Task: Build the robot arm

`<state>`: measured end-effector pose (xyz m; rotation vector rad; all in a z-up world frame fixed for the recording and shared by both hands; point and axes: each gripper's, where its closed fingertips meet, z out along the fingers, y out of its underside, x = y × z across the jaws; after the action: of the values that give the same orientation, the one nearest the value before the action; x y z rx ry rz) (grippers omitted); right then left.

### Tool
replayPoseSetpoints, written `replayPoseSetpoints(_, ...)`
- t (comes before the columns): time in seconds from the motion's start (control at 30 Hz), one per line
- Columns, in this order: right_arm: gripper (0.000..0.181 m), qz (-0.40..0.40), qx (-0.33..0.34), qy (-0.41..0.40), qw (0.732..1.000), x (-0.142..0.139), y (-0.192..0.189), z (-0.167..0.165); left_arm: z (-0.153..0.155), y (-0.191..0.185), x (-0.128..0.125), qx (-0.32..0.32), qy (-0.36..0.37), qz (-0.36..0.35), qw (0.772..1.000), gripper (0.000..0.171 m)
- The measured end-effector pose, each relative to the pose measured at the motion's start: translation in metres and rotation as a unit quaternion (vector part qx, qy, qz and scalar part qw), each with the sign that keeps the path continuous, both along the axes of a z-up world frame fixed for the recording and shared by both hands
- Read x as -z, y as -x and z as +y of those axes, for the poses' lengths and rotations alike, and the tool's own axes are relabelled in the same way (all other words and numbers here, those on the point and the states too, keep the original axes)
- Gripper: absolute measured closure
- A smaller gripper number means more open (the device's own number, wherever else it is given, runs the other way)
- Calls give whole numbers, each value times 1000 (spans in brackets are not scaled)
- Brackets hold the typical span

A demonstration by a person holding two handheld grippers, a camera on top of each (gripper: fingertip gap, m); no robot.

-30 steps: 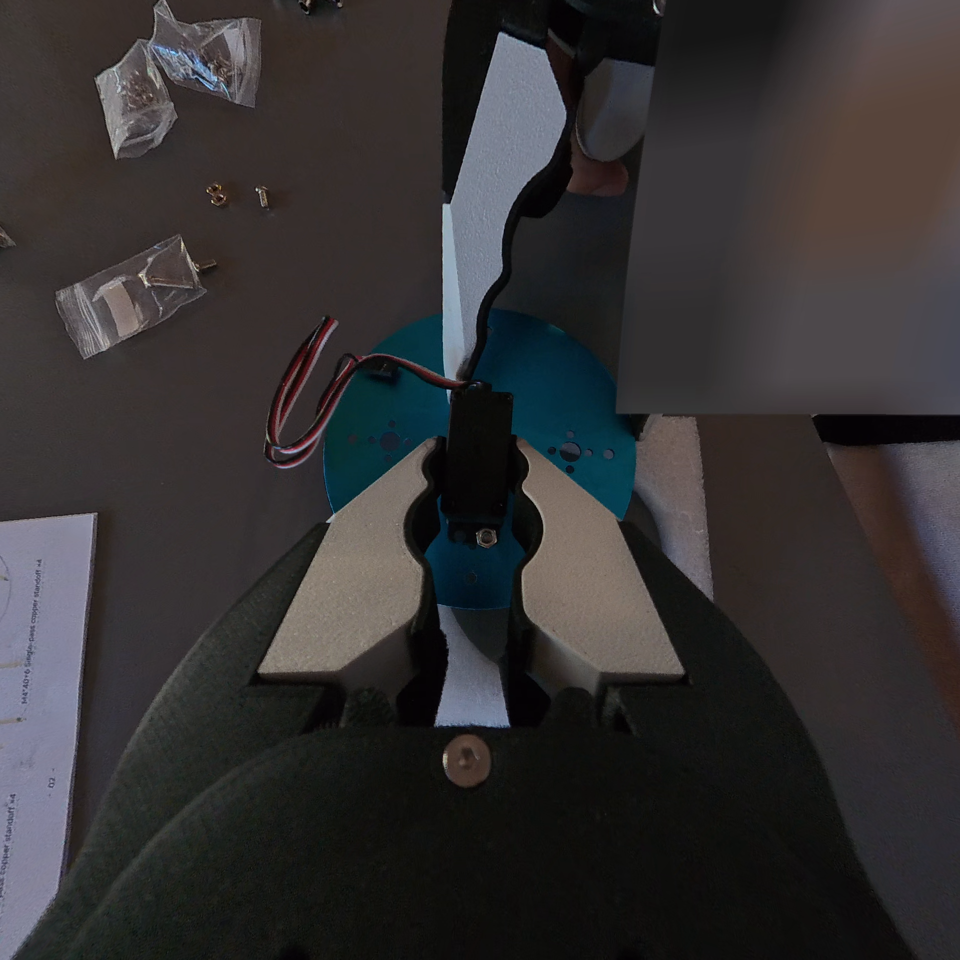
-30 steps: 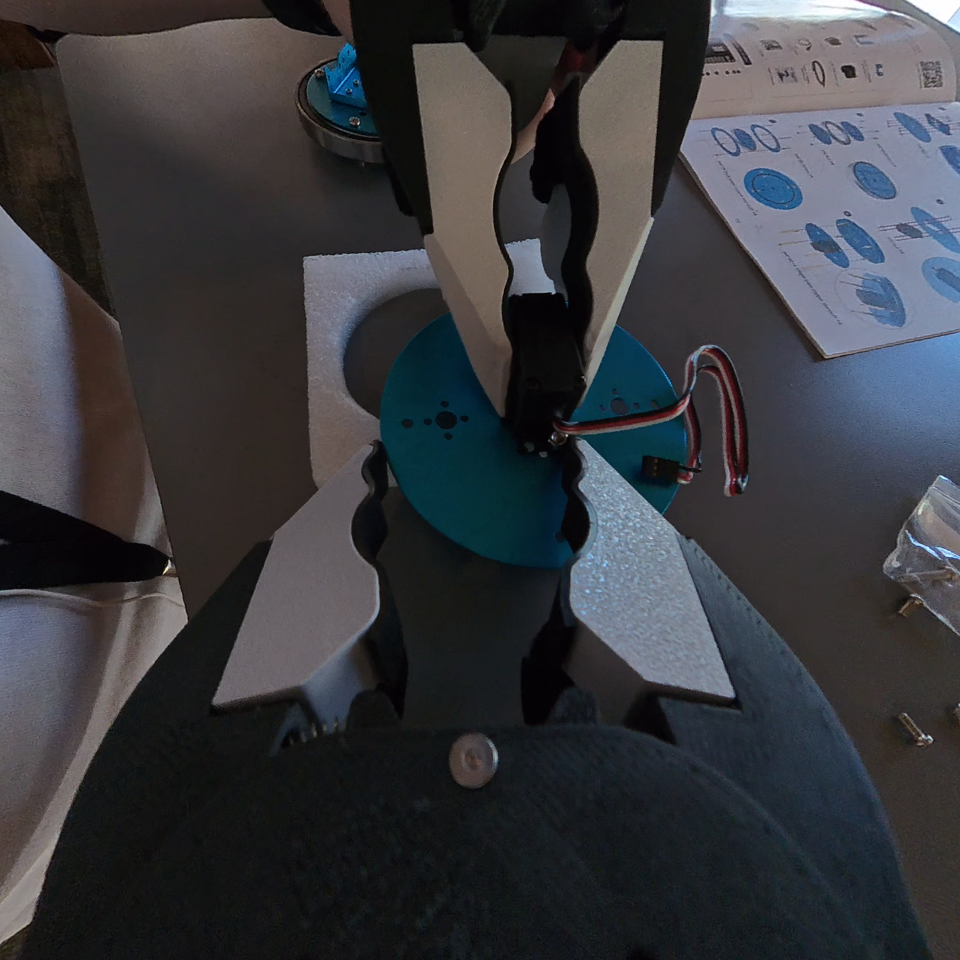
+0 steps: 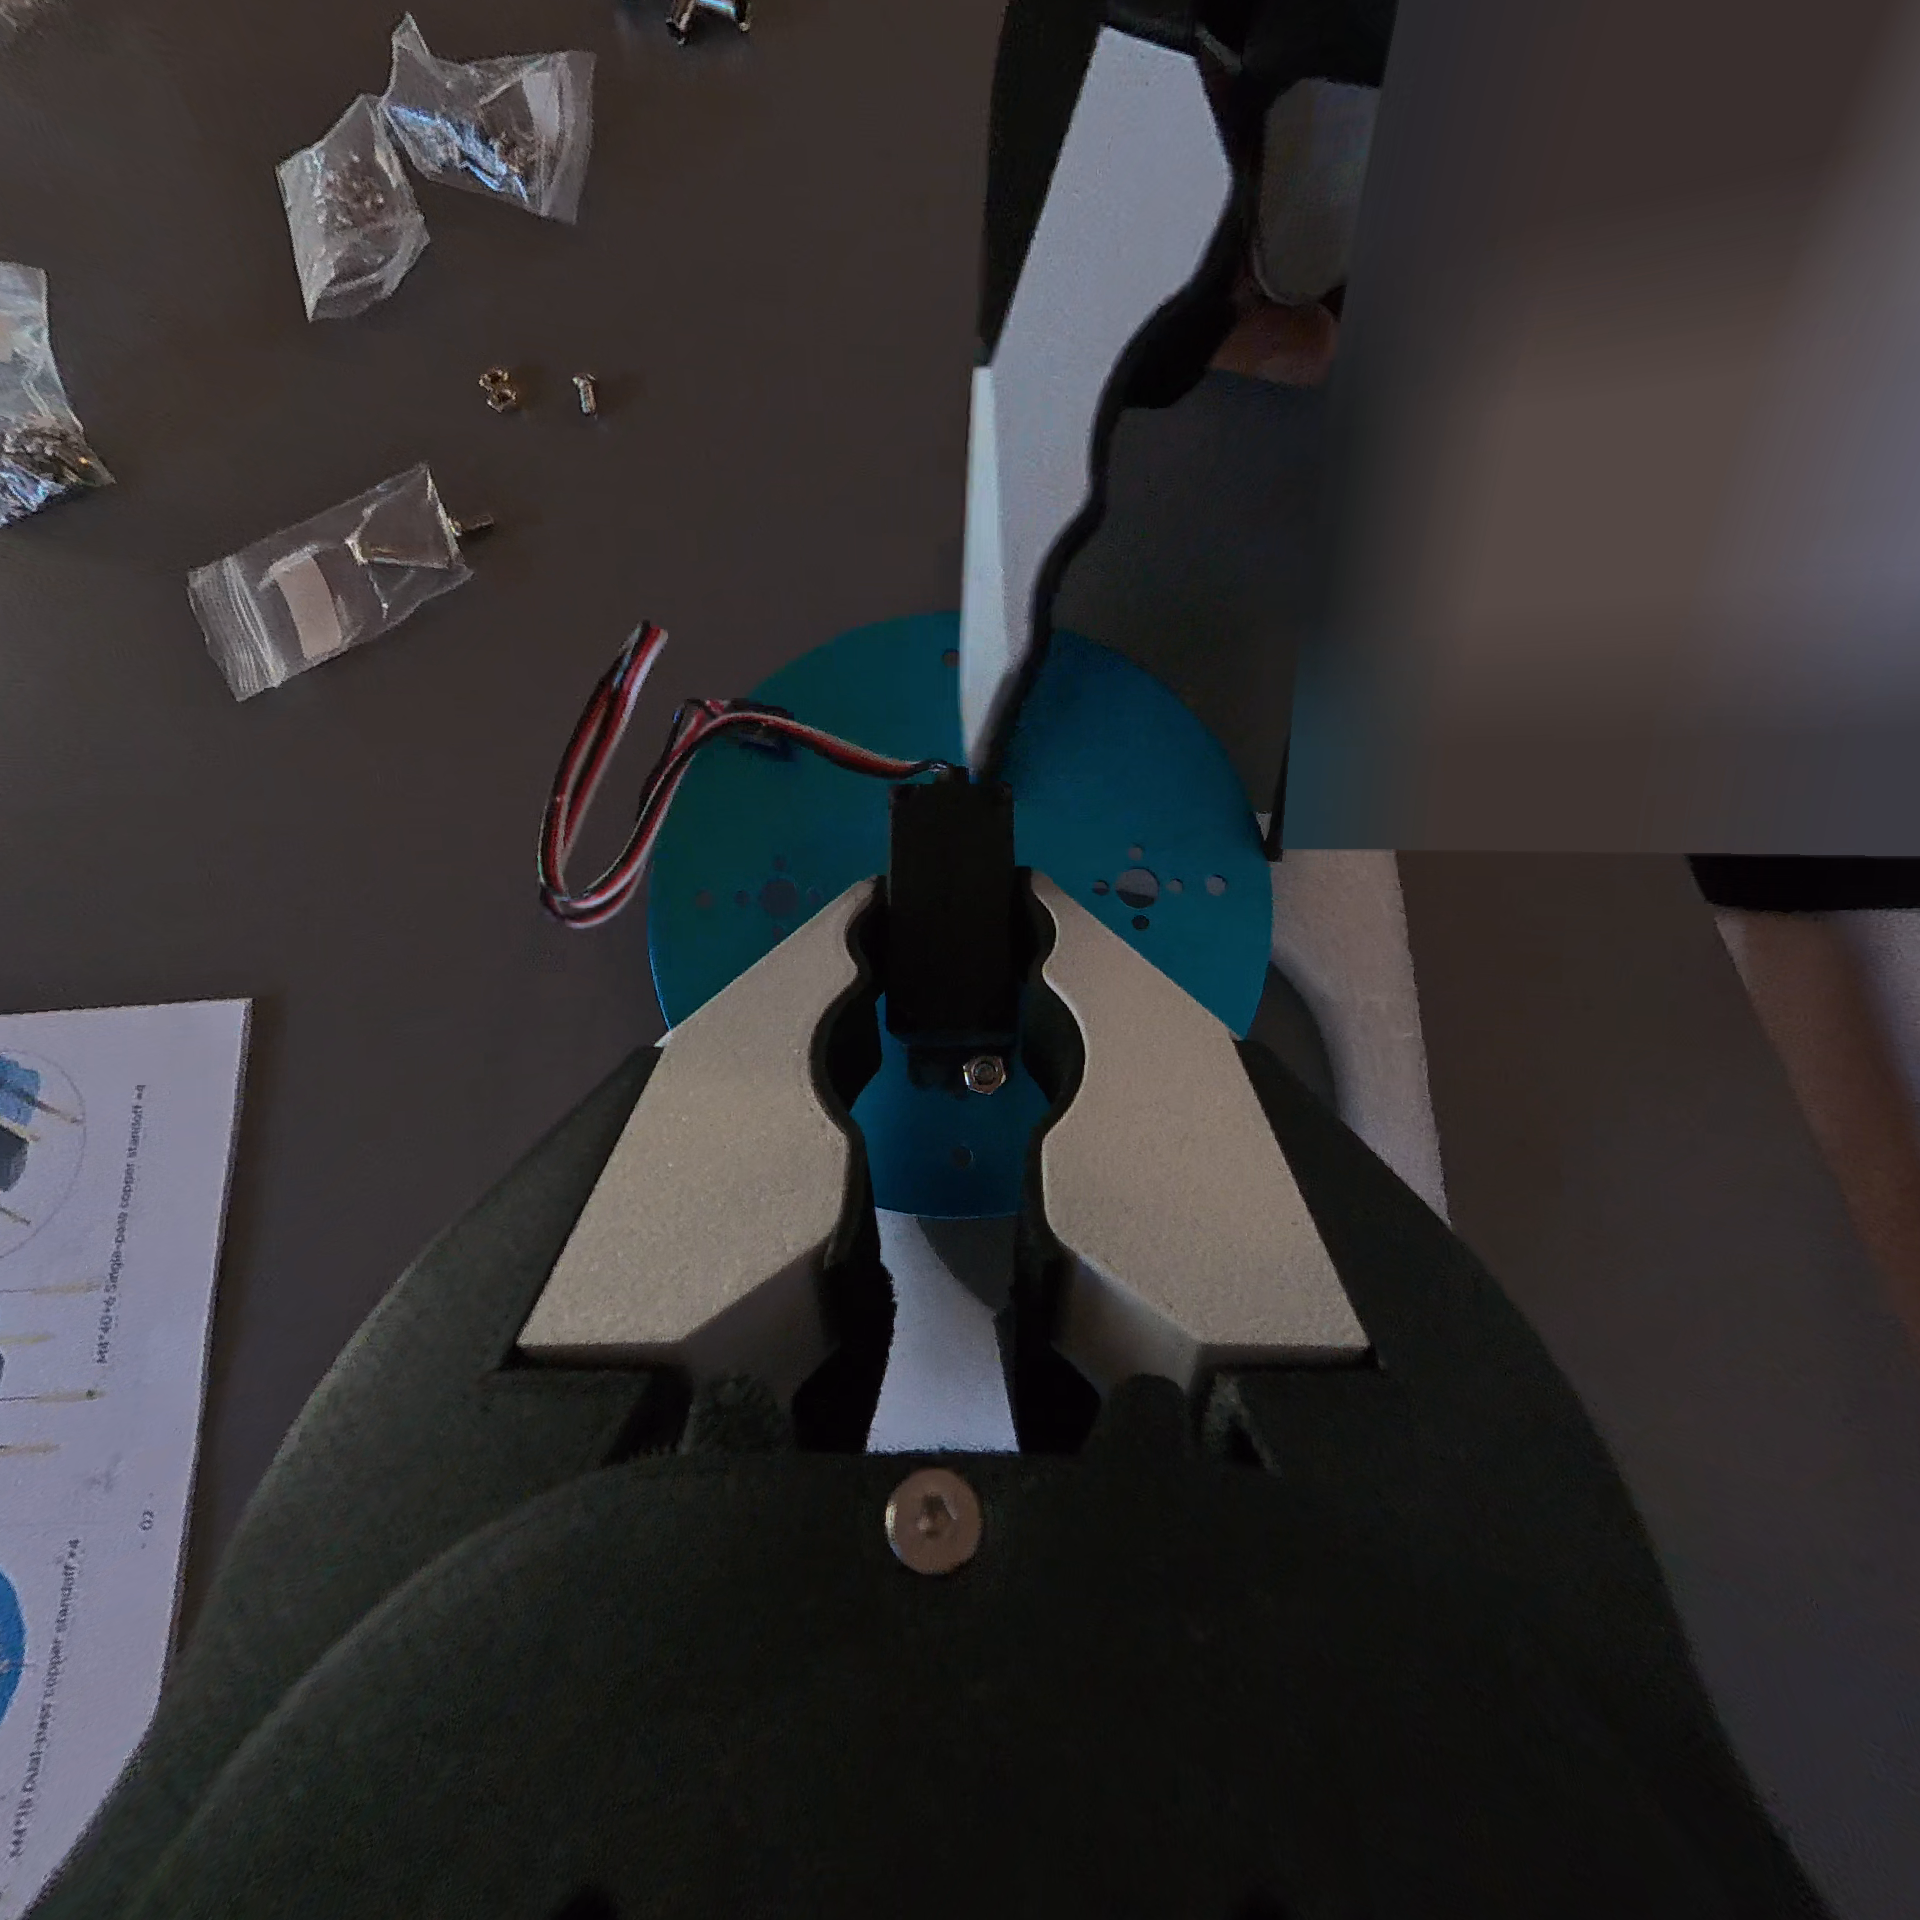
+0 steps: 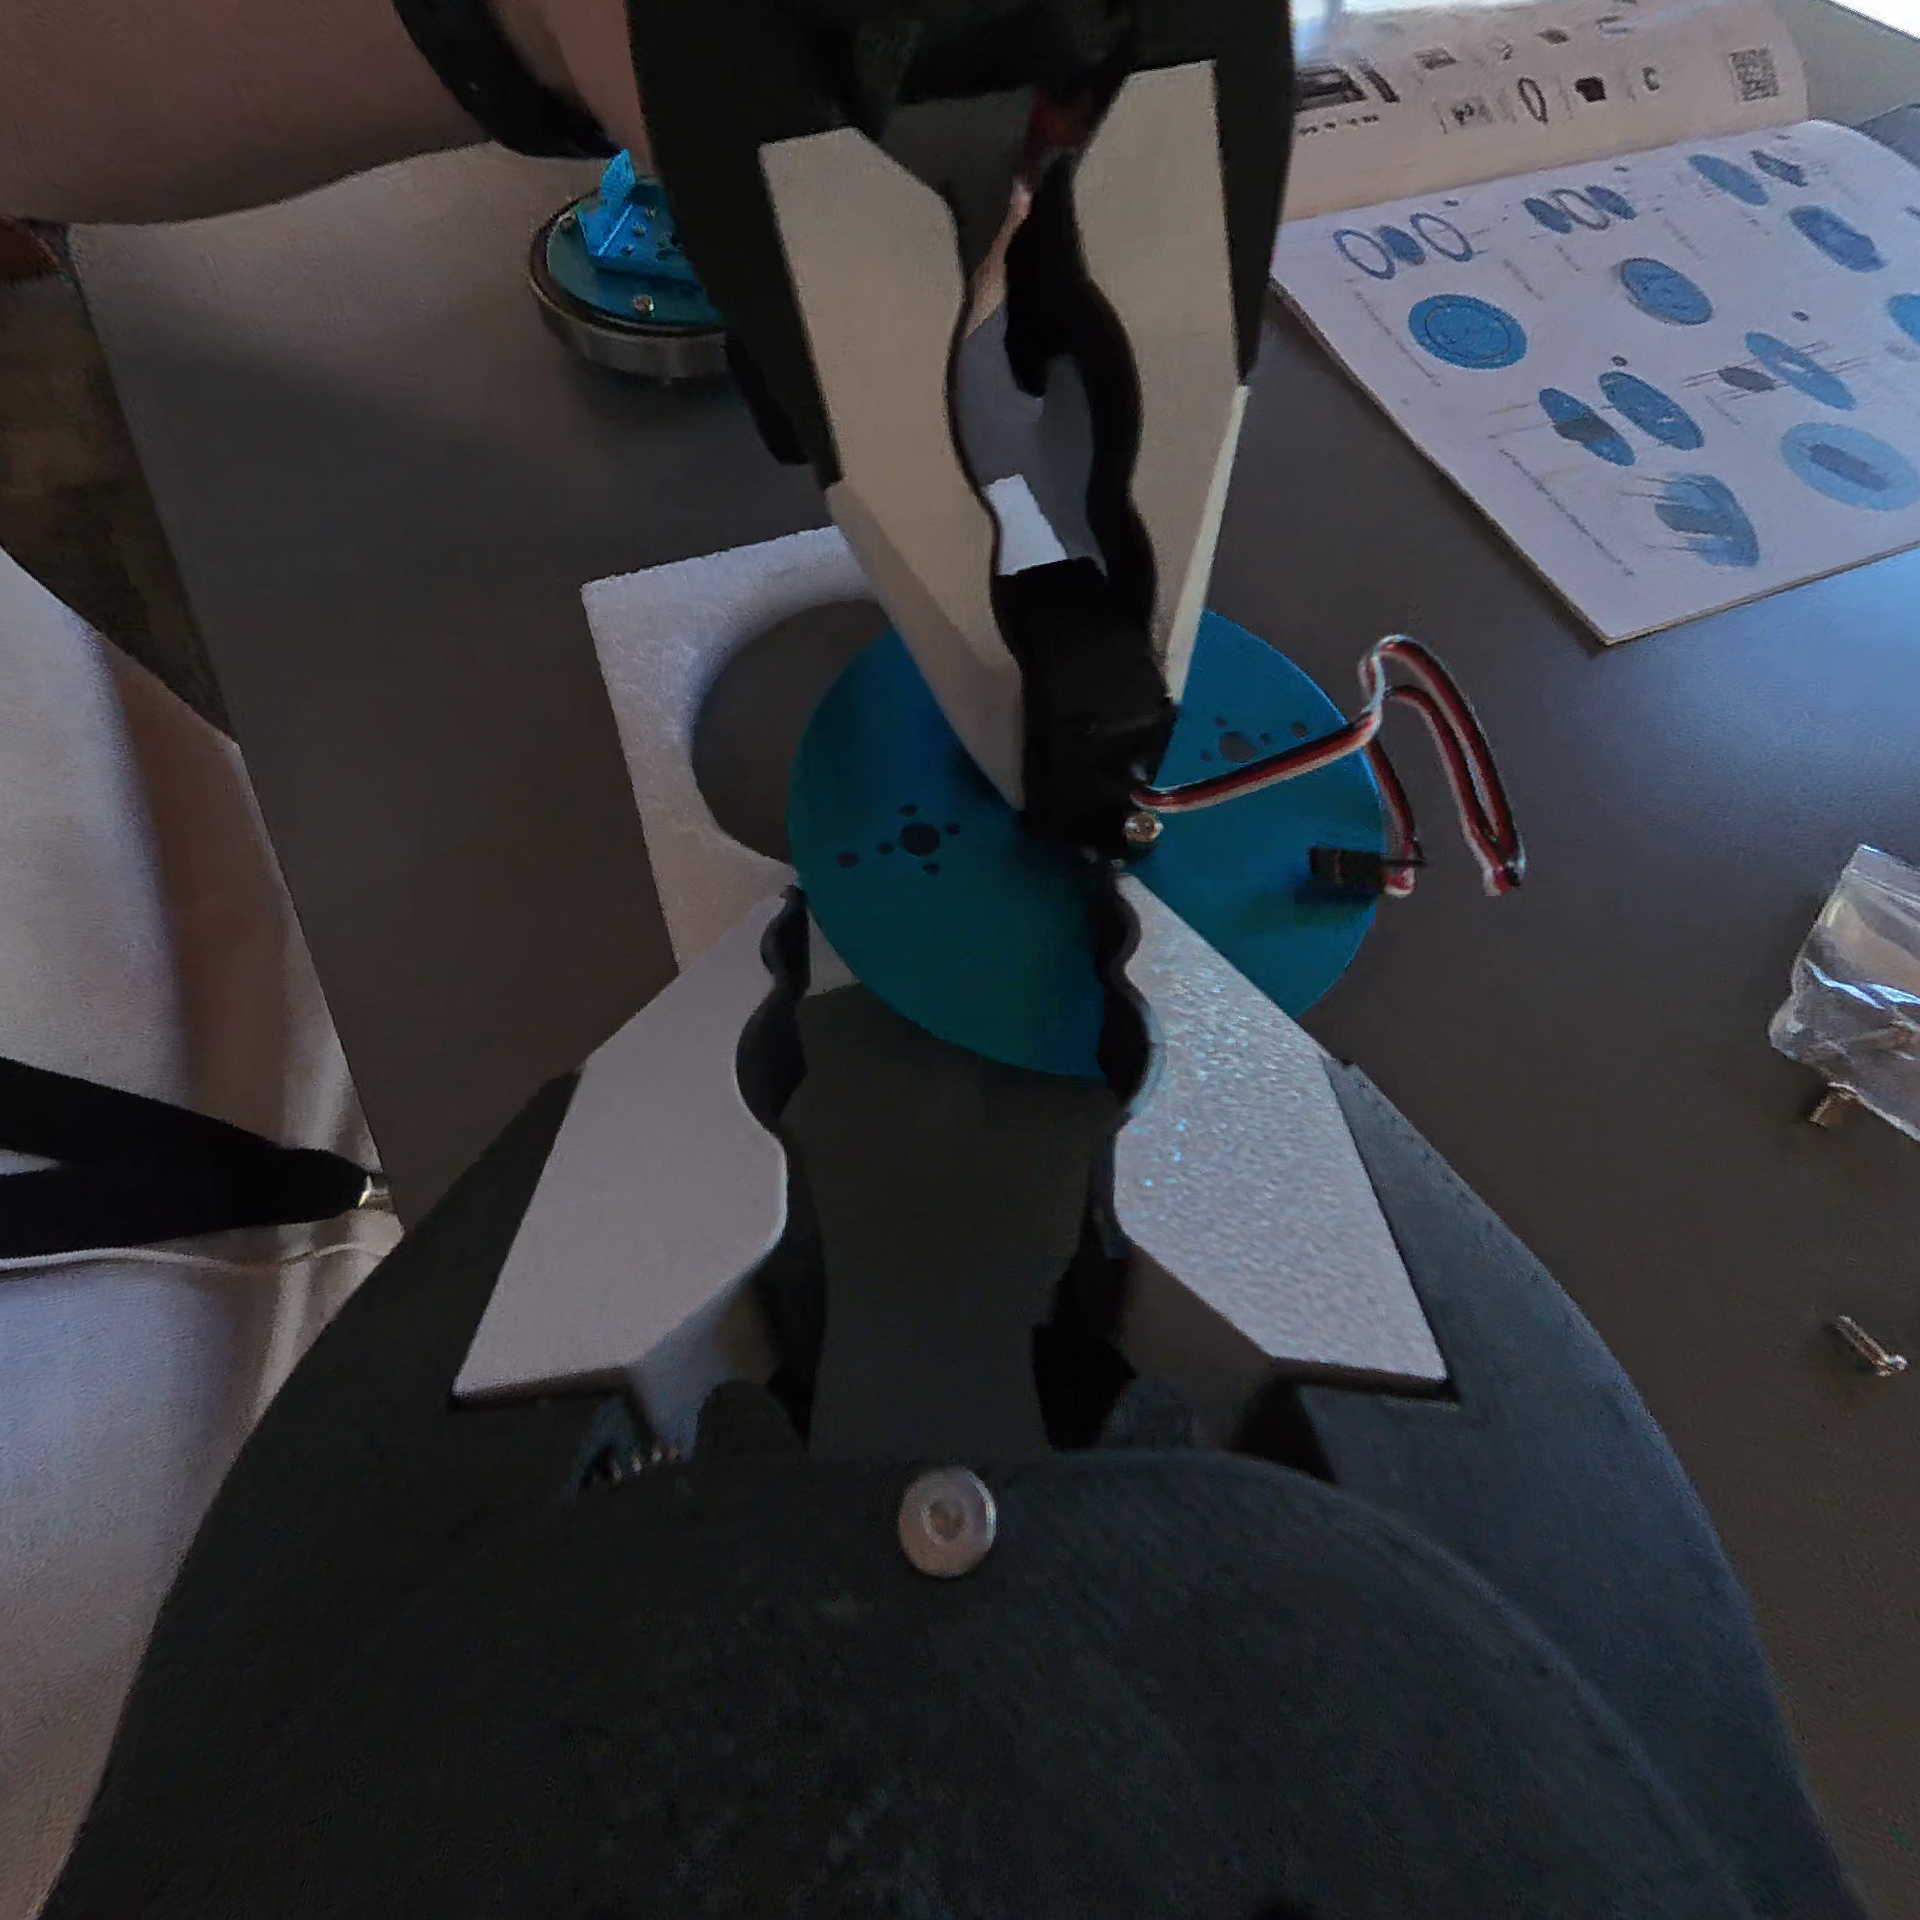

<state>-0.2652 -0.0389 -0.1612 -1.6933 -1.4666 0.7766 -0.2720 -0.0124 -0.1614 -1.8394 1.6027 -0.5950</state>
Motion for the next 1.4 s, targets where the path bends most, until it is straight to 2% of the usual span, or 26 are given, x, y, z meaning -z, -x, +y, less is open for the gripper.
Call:
replayPoseSetpoints(0.07, 111, 10, 3, -3, 1000, -3, 1, 5, -2, -1, 0, 5, 2, 1, 1000, 149)
replayPoseSetpoints(0.17, 108, 26, -5, -9, 1000, -9, 5, 11, -5, -3, 0, 13, 5, 3, 1000, 149)
replayPoseSetpoints(0.33, 114, 7, -27, 18, 999, -1, 7, 6, -6, -4, 0, 17, 5, 4, 1000, 149)
replayPoseSetpoints(0.43, 124, 7, -25, 22, 999, -1, 4, 6, -6, -4, 0, 15, 10, -1, 1000, 149)
replayPoseSetpoints(0.5, 140, 5, -8, 0, 1000, -2, 2, 11, -8, -6, 0, 21, 10, -5, 1000, 149)
replayPoseSetpoints(0.7, 153, 6, 7, -12, 1000, -3, -5, 15, -9, -9, 1, 29, 10, -6, 1000, 149)
replayPoseSetpoints(0.77, 181, 25, -25, -1, 999, -8, -7, 5, -7, -8, 0, 22, 16, -10, 1000, 149)
replayPoseSetpoints(0.83, 181, 30, 2, -33, 999, -13, -12, 17, -8, -8, 0, 24, 24, -17, 999, 149)
replayPoseSetpoints(0.87, 168, 35, 20, -66, 997, -18, -16, 29, -8, -8, 0, 28, 19, -17, 999, 149)
replayPoseSetpoints(0.9, 164, 50, 16, -84, 995, -23, -18, 34, -8, -9, 0, 28, 16, -16, 999, 149)
replayPoseSetpoints(1.0, 160, 74, -73, -64, 992, -24, -15, 24, -8, -9, 0, 28, 23, -18, 999, 149)
replayPoseSetpoints(1.07, 160, 50, -118, -36, 991, -17, -14, 19, -8, -9, 0, 28, 29, -19, 999, 149)
replayPoseSetpoints(1.13, 158, 18, -120, -14, 993, -6, -13, 24, -8, -9, 0, 28, 29, -18, 999, 149)
replayPoseSetpoints(1.2, 156, 20, -134, 17, 991, -6, -8, 20, -8, -9, -1, 27, 30, -20, 999, 149)
replayPoseSetpoints(1.4, 164, 15, -109, 16, 994, -4, -4, 23, -8, -9, 0, 20, 32, -24, 999, 149)
